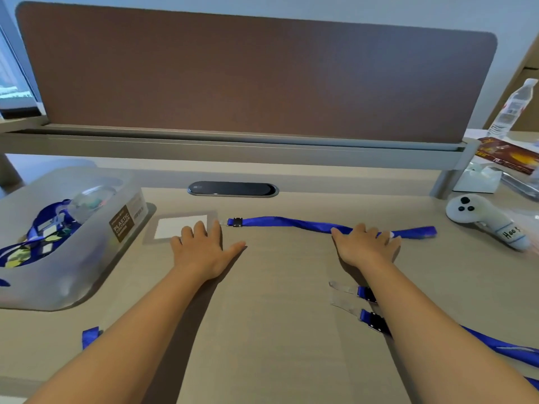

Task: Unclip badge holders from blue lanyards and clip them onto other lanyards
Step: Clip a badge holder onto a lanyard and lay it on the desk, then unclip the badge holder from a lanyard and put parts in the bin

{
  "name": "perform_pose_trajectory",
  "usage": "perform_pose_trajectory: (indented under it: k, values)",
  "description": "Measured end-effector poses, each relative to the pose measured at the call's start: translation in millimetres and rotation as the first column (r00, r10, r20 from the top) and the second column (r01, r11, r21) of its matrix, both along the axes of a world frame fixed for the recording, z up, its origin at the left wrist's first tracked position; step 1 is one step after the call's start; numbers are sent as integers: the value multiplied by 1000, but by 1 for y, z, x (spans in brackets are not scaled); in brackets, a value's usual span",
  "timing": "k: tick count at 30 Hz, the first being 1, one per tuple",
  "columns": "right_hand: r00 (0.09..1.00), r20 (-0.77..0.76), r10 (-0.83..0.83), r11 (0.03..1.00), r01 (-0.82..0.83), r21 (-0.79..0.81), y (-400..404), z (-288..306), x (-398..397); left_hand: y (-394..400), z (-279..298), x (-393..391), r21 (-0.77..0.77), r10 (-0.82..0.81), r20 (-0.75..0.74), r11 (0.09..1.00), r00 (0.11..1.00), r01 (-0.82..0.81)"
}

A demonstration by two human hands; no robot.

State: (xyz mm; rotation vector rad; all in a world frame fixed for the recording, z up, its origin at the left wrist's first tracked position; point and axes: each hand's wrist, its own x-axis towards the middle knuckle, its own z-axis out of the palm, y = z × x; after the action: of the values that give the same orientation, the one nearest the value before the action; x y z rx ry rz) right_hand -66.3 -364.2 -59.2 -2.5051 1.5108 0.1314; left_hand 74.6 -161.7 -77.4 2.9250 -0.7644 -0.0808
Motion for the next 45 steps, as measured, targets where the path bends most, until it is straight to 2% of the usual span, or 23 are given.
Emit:
perform_pose_trajectory:
  k: [3,7,11,16,20,22,25,28,33,40,45]
  values:
    - [995,41,91,995,-90,-47,-1,-1,1,-2,0,3,-41,-40,-9,998,999,39]
    - [929,120,349,937,-347,-41,10,-7,10,-7,0,0,-69,-83,31,994,996,85]
    - [880,51,471,882,-472,-10,14,-16,16,-8,1,-1,-12,-103,21,995,994,104]
    - [874,5,486,874,-486,-27,-3,-14,11,-1,1,6,1,-109,22,994,994,109]
    - [874,27,485,874,-484,-43,0,-6,11,5,7,7,-69,-142,-13,988,990,141]
    - [863,100,496,868,-492,-63,13,1,11,11,13,3,-105,-163,-21,982,986,160]
    - [808,289,514,852,-521,-59,43,16,5,29,25,-11,-197,-219,-53,959,974,205]
    - [769,424,478,839,-543,39,84,27,-7,62,37,-33,-257,-270,-73,935,960,243]
    - [736,540,407,773,-593,225,151,32,-24,134,49,-74,-306,-304,-152,919,940,248]
    - [732,460,503,696,-658,286,221,23,-54,197,32,-102,-205,-263,-191,953,946,223]
    - [715,460,526,650,-687,324,244,21,-58,196,16,-105,-64,-218,-87,975,972,213]
